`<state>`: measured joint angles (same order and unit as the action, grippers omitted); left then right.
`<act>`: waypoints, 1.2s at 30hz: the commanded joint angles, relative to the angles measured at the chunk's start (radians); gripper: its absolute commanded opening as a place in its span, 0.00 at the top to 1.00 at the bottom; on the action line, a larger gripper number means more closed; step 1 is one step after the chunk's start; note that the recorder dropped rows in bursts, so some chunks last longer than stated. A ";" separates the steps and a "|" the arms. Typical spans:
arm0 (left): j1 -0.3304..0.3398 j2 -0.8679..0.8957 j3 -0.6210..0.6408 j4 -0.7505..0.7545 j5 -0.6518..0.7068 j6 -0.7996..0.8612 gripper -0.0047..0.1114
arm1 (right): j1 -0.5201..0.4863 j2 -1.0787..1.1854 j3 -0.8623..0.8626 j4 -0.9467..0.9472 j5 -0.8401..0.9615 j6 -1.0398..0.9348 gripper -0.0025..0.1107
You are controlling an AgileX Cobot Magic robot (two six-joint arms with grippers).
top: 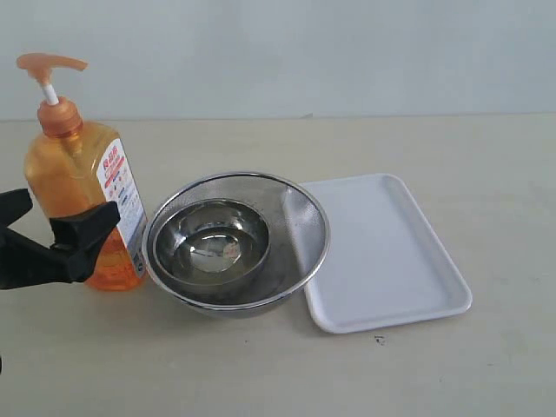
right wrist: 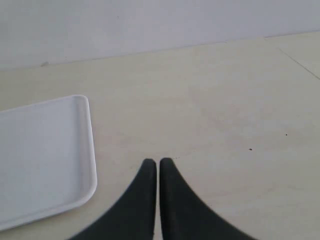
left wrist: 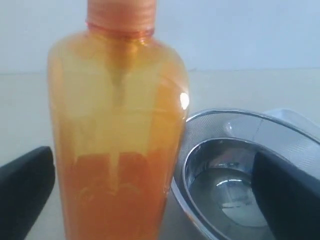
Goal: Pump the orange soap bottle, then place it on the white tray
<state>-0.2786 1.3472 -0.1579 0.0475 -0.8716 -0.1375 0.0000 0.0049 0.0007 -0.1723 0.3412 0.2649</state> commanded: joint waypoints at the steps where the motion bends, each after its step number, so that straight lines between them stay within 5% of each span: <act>1: -0.001 0.005 -0.006 -0.010 -0.029 0.008 0.06 | -0.003 -0.005 -0.001 0.000 -0.007 -0.005 0.98; 16: -0.001 0.014 -0.006 -0.011 -0.076 0.008 0.06 | -0.003 -0.005 -0.001 0.000 -0.007 -0.005 0.98; 26: -0.001 0.159 -0.010 -0.016 -0.283 0.022 0.06 | -0.003 -0.005 -0.001 0.000 -0.007 -0.005 0.98; 36: -0.001 0.226 -0.065 -0.048 -0.276 0.069 0.06 | -0.003 -0.005 -0.001 0.000 -0.007 -0.005 0.98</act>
<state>-0.2786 1.5597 -0.2061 0.0255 -1.1331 -0.0915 0.0000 0.0049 0.0007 -0.1723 0.3412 0.2649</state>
